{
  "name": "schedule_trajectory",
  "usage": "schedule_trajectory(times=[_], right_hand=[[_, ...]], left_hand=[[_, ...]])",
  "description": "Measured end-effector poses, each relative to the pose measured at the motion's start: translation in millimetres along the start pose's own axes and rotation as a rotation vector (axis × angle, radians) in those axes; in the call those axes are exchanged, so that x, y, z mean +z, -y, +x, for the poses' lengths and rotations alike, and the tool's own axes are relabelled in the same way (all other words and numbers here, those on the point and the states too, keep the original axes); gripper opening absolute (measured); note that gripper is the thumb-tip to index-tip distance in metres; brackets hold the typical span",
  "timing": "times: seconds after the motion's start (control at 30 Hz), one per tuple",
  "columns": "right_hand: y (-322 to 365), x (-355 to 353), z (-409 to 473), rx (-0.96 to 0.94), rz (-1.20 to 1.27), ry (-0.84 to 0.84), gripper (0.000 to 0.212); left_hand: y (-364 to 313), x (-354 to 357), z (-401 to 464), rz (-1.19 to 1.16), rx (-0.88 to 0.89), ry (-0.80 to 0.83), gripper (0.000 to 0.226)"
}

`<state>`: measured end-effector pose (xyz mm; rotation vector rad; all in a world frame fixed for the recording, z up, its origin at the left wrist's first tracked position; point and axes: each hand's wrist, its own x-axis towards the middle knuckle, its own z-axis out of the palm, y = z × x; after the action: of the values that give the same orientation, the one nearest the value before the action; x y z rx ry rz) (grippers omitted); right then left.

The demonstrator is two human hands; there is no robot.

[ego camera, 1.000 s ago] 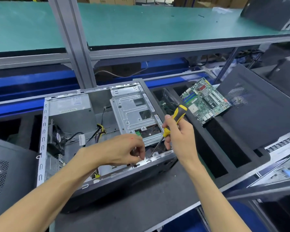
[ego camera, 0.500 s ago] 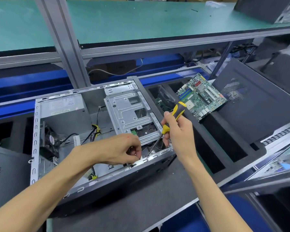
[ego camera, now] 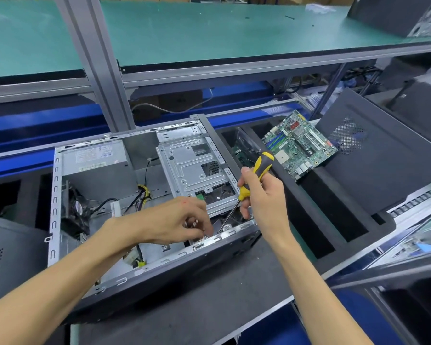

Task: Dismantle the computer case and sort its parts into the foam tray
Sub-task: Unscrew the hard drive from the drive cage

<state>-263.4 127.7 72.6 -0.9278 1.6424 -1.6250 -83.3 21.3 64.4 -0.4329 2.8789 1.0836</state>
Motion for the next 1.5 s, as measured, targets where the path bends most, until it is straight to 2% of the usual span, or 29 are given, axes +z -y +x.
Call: schedule_trajectory(times=[0.23, 0.33, 0.47, 0.57, 0.7, 0.83, 0.97, 1.1, 1.2, 1.27, 1.4, 1.5], right_hand=[[0, 2, -3, 0.000, -0.018, 0.004, 0.038], [1, 3, -3, -0.007, -0.025, -0.005, 0.038], [2, 7, -6, -0.040, -0.022, -0.003, 0.034], [0, 13, -13, -0.118, -0.056, 0.051, 0.032], [-5, 21, -20, -0.281, -0.226, 0.135, 0.027], [-5, 24, -23, -0.342, -0.321, 0.171, 0.025], [0, 25, -25, -0.394, -0.403, 0.291, 0.017], [8, 25, -23, -0.386, -0.488, 0.354, 0.004], [15, 29, -24, -0.402, -0.456, 0.312, 0.016], [19, 33, -23, -0.422, -0.427, 0.281, 0.010], [22, 30, -20, -0.359, -0.418, 0.293, 0.012], [21, 29, -22, -0.349, -0.428, 0.320, 0.012]], left_hand=[[2, 4, -2, 0.056, 0.062, -0.095, 0.006], [3, 11, -4, 0.100, 0.066, -0.114, 0.011], [4, 11, -8, -0.067, 0.012, -0.168, 0.004], [6, 10, -11, -0.071, 0.005, -0.193, 0.009], [5, 12, -10, -0.053, 0.004, -0.184, 0.007], [6, 12, -10, -0.054, 0.008, -0.184, 0.008], [0, 13, -10, -0.155, 0.073, -0.214, 0.006], [-1, 15, -11, -0.186, 0.118, -0.285, 0.003], [-4, 19, -12, -0.084, 0.128, -0.351, 0.013], [-4, 19, -11, -0.031, 0.082, -0.333, 0.023], [-7, 9, -10, -0.084, 0.093, -0.231, 0.008], [-11, 12, -5, -0.013, 0.079, -0.288, 0.019]])
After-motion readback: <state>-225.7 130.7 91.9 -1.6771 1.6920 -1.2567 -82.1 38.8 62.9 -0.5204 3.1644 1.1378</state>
